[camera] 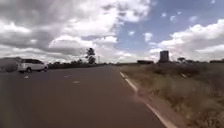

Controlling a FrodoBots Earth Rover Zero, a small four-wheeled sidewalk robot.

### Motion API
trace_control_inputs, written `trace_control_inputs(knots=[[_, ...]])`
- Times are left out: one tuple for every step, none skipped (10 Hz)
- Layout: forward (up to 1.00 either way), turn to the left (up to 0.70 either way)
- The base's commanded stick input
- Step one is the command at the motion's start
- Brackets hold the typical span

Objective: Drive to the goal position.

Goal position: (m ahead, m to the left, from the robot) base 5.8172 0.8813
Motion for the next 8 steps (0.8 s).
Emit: trace_control_inputs(knots=[[0.70,0.00],[0.70,0.00],[0.70,0.00],[0.70,0.00],[0.70,0.00],[0.70,0.00],[0.70,0.00],[0.70,0.00]])
